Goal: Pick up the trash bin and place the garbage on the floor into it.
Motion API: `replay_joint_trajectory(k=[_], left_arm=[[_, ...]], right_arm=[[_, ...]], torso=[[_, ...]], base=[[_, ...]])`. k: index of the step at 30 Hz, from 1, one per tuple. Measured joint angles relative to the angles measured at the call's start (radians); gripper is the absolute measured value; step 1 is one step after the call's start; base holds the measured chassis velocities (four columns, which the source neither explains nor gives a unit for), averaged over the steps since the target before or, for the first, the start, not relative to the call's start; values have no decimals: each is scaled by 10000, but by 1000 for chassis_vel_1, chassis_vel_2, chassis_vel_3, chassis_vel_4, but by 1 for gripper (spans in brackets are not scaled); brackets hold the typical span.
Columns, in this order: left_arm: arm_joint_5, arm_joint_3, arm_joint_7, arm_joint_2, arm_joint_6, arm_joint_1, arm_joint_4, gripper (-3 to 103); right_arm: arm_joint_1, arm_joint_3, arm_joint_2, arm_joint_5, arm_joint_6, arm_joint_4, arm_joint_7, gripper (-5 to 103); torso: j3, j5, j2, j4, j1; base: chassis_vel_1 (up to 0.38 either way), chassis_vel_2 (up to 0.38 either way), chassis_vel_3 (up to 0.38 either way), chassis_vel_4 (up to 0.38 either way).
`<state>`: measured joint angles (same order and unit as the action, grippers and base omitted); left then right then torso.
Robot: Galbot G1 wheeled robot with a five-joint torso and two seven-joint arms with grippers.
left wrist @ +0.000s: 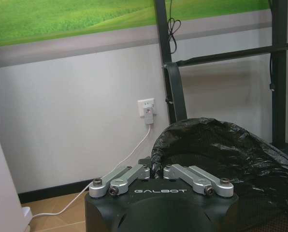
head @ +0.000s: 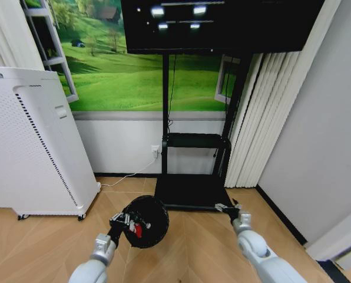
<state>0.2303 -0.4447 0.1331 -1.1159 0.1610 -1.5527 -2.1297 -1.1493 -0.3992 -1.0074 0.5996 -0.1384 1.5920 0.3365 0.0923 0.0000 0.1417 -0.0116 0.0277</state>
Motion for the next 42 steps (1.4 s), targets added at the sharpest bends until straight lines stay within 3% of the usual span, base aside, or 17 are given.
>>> replay_joint_trajectory(k=[6, 12, 42], left_arm=[[-155, -516, -8, -316, -108, -711, -439, 6], [-196, -888, -12, -509, -201, -1132, -692, 6], [-335, -906, -41, -1062, -490, -941, -383, 6]], right_arm=[[-267, -891, -200, 124, -541, -73, 373, 100], [-597, -1252, -258, 150, -544, 29, 498, 100], [-837, -1283, -380, 107, -247, 338, 294, 100]], torso=[[0, 1, 0, 0, 0], [0, 2, 0, -1, 0], [1, 1, 0, 0, 0]], base=[[0, 0, 0, 0], [0, 0, 0, 0], [0, 0, 0, 0]])
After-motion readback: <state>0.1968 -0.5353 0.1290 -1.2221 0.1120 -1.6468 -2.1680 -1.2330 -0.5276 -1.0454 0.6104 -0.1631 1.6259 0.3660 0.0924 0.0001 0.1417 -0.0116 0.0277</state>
